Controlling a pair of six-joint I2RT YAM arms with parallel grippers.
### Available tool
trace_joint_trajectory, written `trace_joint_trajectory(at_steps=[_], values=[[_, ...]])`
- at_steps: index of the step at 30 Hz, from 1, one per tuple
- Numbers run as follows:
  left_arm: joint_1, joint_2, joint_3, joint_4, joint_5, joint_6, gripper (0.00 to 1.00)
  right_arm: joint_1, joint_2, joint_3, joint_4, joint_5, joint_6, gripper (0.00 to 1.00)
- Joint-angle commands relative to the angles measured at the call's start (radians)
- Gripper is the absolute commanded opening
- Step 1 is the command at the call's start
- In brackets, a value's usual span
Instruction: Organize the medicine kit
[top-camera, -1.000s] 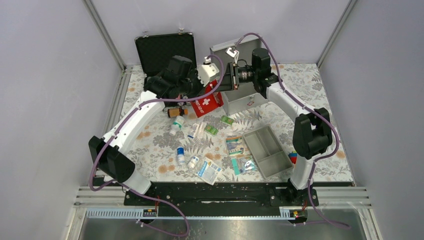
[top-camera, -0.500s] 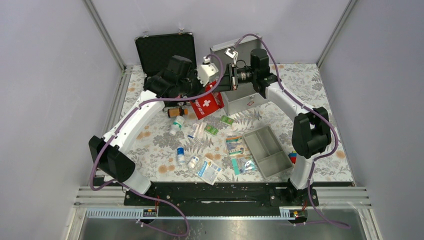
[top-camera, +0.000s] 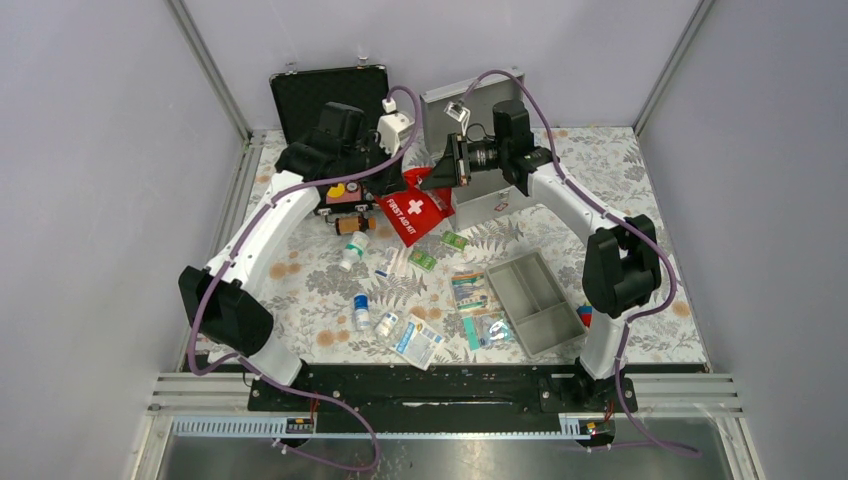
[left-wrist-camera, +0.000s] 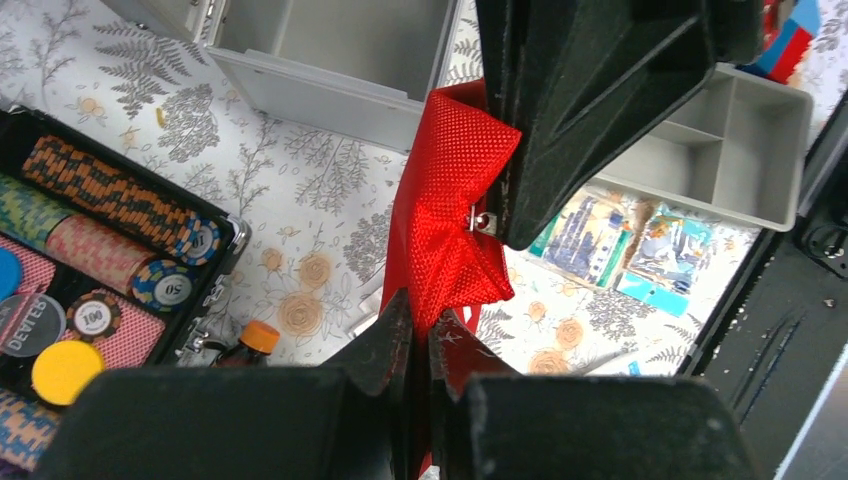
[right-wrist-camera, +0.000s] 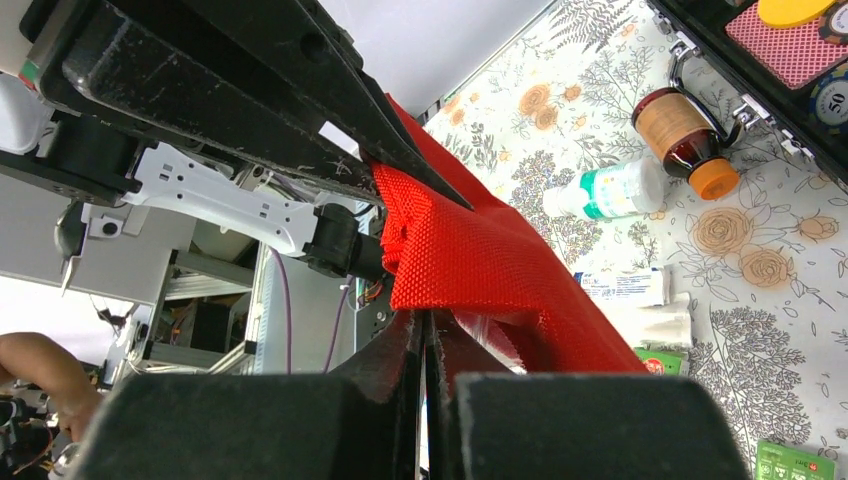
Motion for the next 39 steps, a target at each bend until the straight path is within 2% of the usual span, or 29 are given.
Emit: trace_joint_trajectory(at_steps=[1, 5, 8, 14, 19, 22, 24, 29, 33, 36, 39], values=[[0.019, -0.024, 0.056, 0.097, 0.117, -0.023, 0.0, -0.005, -0.038, 0.037, -0.047, 0.036, -0.022, 0.0], [-0.004, -0.01, 0.053, 0.067, 0.177, 0.021, 0.0, 0.0, -0.036, 0.059, 0.081, 0.043, 0.093, 0.0], [-0.058, 0.0, 0.053, 0.029, 0.153, 0.1, 0.0, 0.01, -0.034, 0.082, 0.107, 0.045, 0.121, 0.0], [-0.084, 0.011, 0.049, 0.026, 0.106, 0.121, 0.0, 0.018, -0.047, 0.078, 0.143, 0.03, 0.141, 0.0], [-0.081, 0.017, 0.055, 0.052, 0.042, 0.09, 0.22, 0.019, -0.055, 0.072, 0.09, 0.024, 0.094, 0.0], [-0.059, 0.021, 0.05, 0.088, 0.069, 0.033, 0.29, 0.018, -0.061, 0.065, 0.09, 0.018, 0.087, 0.0], [-0.035, 0.034, 0.054, 0.106, 0.112, -0.016, 0.29, 0.018, -0.061, 0.067, 0.087, 0.012, 0.079, 0.0], [0.011, 0.056, 0.058, 0.145, 0.178, -0.092, 0.18, 0.018, -0.063, 0.075, 0.05, 0.004, 0.045, 0.0], [0.03, 0.07, 0.066, 0.167, 0.233, -0.129, 0.0, 0.018, -0.063, 0.074, 0.033, 0.005, 0.031, 0.0], [0.032, 0.075, 0.064, 0.179, 0.257, -0.14, 0.0, 0.018, -0.063, 0.077, 0.015, 0.012, 0.012, 0.0], [0.038, 0.075, 0.065, 0.196, 0.334, -0.163, 0.0, 0.019, -0.063, 0.091, -0.106, 0.064, -0.066, 0.0]])
